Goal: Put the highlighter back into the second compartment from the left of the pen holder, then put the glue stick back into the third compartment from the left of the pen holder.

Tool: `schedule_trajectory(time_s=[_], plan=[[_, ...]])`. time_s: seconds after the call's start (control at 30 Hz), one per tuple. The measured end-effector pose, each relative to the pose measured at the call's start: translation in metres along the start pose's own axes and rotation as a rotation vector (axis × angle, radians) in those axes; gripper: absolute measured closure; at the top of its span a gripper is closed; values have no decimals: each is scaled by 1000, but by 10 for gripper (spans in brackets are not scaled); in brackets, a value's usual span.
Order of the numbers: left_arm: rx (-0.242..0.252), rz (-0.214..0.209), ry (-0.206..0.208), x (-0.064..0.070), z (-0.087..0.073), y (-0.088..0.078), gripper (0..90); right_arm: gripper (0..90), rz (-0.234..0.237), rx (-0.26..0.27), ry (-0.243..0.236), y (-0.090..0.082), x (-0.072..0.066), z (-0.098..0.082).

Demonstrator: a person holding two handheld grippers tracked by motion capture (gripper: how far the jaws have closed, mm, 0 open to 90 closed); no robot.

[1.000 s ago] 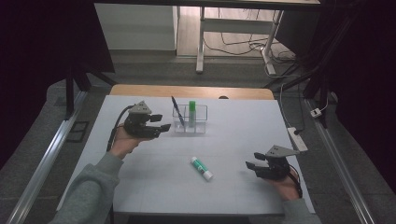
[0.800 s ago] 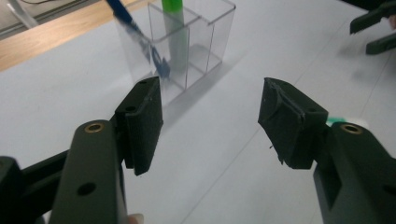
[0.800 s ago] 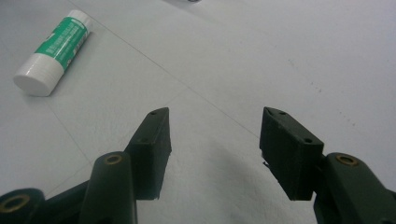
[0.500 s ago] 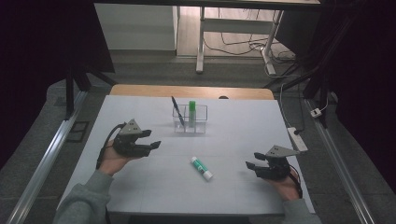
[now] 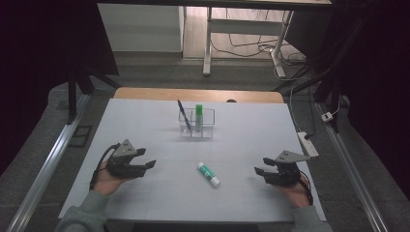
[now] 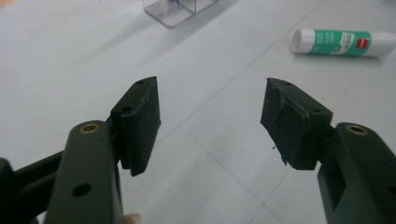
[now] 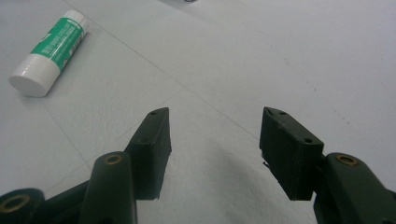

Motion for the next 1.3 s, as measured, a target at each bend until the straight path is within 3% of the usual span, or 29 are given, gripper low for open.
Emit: schedule_trajectory(time_s=[0.13,0.3,0.5,0.9,1.3], plan=[[1,5,-13,0,-9,-4,366,425,-1,-2,1,1,0,0],[6,12,0,1,-18,-9,366,426,4,1,-4,0,-1,0],[-12,18,-21,-2,-29,-8,358,426,3,2,-8,1,-1,1],[-7,40,-50,-8,-31,-9,345,425,8,1,-13,2,-3,3],[-17,30,-37,-5,-33,-7,333,416,4,-12,-30,6,-14,14]])
Point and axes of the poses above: each handheld gripper's, and its own axes: y roughly forward along the jaws, z roughly out of its top, x roughly to its right, the point moved 10 cm from there along y, roughly forward along the jaws, and after that the axes turned 8 degrees about y, right-handed, at the moved point
